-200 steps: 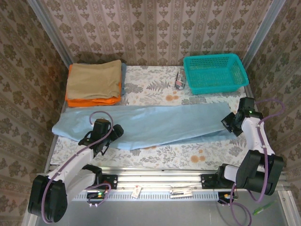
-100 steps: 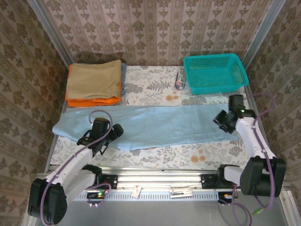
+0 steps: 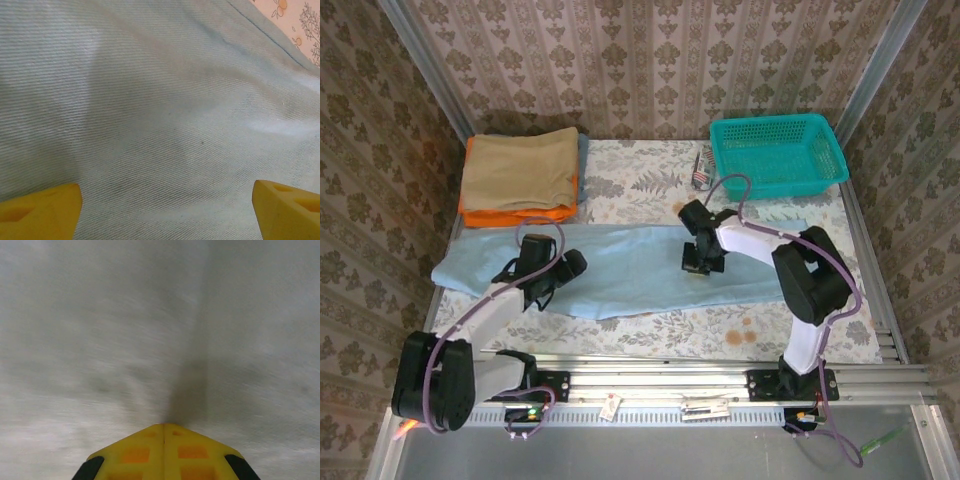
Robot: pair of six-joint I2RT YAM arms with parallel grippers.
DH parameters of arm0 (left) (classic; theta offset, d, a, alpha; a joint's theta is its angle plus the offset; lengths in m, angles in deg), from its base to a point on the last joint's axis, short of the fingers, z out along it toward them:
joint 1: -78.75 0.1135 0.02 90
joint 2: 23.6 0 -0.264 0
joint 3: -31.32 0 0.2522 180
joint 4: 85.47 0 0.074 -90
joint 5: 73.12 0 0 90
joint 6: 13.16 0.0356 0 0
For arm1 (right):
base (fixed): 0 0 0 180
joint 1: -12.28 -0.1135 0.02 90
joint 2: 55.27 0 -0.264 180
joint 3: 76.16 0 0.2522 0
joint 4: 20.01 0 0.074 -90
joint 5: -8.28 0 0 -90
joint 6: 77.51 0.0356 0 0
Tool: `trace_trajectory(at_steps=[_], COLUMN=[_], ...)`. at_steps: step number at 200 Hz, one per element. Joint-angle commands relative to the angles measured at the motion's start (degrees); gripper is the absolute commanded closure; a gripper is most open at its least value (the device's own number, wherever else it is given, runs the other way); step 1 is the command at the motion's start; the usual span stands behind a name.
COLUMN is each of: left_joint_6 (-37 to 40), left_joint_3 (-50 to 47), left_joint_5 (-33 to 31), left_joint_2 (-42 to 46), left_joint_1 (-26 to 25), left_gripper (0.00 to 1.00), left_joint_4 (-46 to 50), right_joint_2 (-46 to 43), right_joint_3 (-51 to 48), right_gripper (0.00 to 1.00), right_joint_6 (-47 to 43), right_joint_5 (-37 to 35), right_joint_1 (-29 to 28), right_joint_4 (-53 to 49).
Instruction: Fold and stack the trousers
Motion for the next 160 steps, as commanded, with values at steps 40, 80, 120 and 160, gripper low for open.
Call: trace_trajectory(at_steps=[40,80,120,160], left_joint_6=[-8.51,-13.54,-17.46,-21.13], left_joint_3=[-8.77,-9.83,-9.62,-7.74], left_joint_5=[2.15,-1.00,-8.66,-10.63], left_joint_2=[-0.09,0.41,-1.95,-7.70], left_joint_1=[-8.78,-18.17,-28.33,-37.45], left_gripper=[0.15,0.16,0.17,0.18], left_joint_4=[-10.15,-9.89,-10.43,-15.08], right_joint_2=[-9.56,-13.26,-10.60,-11.84], right_joint_3=[-15.28,-15.95,-16.96,-14.71], right_gripper=[1.00,1.00,1.00,1.00], right_joint_6=[0.05,-0.60,0.12,-0.56], right_joint_5=[13.42,13.81,23.42,18.93], right_joint_1=[22.03,28.59,40.18,44.57], right_joint_4=[5.44,3.18,8.61,6.57])
